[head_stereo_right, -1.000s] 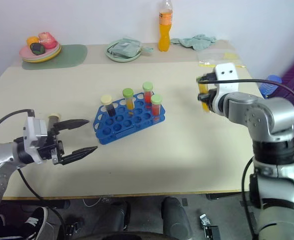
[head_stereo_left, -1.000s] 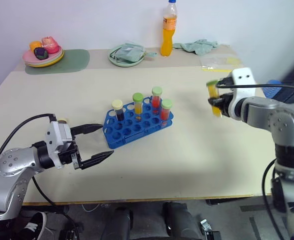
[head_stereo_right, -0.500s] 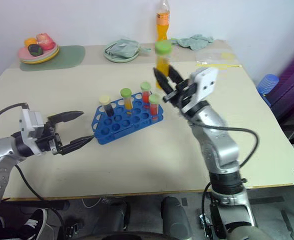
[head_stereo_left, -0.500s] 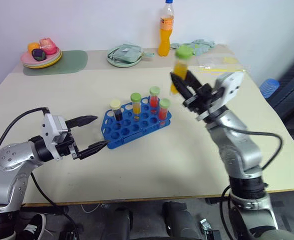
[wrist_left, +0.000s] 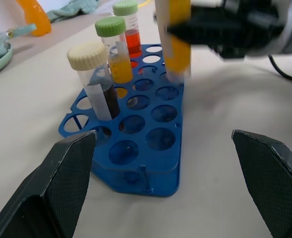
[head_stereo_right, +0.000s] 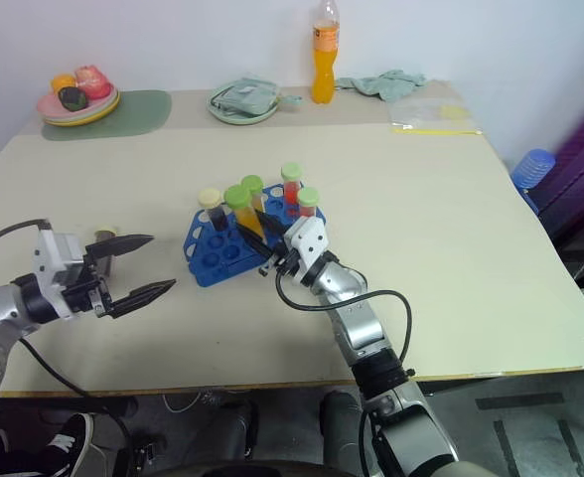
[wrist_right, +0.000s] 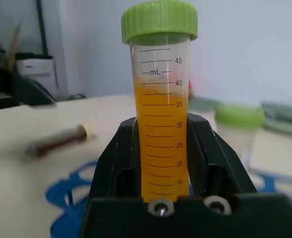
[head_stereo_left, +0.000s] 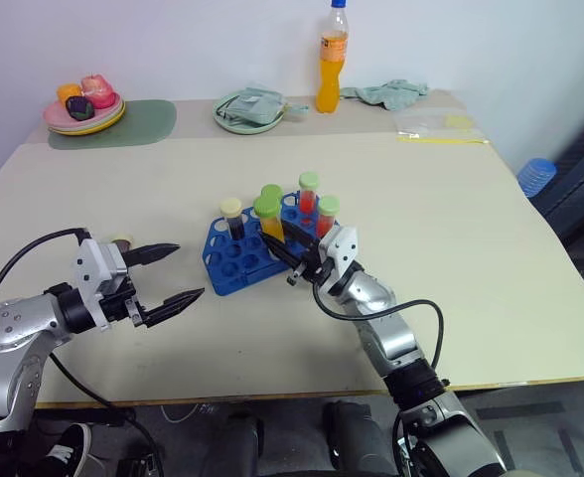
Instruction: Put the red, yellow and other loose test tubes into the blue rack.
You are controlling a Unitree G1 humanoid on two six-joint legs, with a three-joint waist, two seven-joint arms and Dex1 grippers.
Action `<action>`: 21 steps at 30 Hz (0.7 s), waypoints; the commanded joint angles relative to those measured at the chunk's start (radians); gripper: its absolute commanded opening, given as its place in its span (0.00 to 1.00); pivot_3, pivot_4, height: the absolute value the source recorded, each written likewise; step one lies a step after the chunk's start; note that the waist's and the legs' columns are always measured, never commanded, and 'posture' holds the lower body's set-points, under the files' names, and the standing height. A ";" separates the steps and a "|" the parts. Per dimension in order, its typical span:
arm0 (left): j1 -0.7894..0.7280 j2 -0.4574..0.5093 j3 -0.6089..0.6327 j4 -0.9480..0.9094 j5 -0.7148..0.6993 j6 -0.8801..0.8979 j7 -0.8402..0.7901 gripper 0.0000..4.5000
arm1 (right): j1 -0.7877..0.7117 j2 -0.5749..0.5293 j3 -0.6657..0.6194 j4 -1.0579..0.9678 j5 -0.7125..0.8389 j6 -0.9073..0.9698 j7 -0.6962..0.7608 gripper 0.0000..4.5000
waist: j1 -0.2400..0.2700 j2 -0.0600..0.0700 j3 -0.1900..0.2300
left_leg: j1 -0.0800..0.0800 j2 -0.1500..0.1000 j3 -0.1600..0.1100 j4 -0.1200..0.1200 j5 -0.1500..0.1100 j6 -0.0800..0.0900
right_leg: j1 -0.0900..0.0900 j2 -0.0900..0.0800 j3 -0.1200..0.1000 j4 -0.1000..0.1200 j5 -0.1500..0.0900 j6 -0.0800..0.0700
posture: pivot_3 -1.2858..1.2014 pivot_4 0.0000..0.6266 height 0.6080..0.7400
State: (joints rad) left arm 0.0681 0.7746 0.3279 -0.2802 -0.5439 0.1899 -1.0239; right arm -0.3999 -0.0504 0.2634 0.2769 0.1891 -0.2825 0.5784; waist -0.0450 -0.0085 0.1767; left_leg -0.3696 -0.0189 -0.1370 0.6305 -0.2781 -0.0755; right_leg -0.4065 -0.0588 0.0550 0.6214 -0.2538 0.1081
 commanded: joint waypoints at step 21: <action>-0.026 0.010 0.022 -0.033 -0.006 0.000 0.019 1.00 | -0.068 0.074 -0.100 0.161 -0.026 -0.073 -0.022 0.17 | -0.003 0.000 0.000 | 0.012 0.000 0.000 -0.002 0.000 0.000 | 0.006 0.001 0.001 0.009 -0.002 -0.003 | 0.52 0.24 1.00</action>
State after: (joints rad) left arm 0.0533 0.7745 0.3335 -0.3024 -0.5447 0.1953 -1.0019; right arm -0.4723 0.0067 0.1568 0.4535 0.1626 -0.3644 0.5602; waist -0.0484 -0.0086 0.1767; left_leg -0.3573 -0.0185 -0.1369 0.6290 -0.2780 -0.0755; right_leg -0.4006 -0.0574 0.0561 0.6303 -0.2557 0.1053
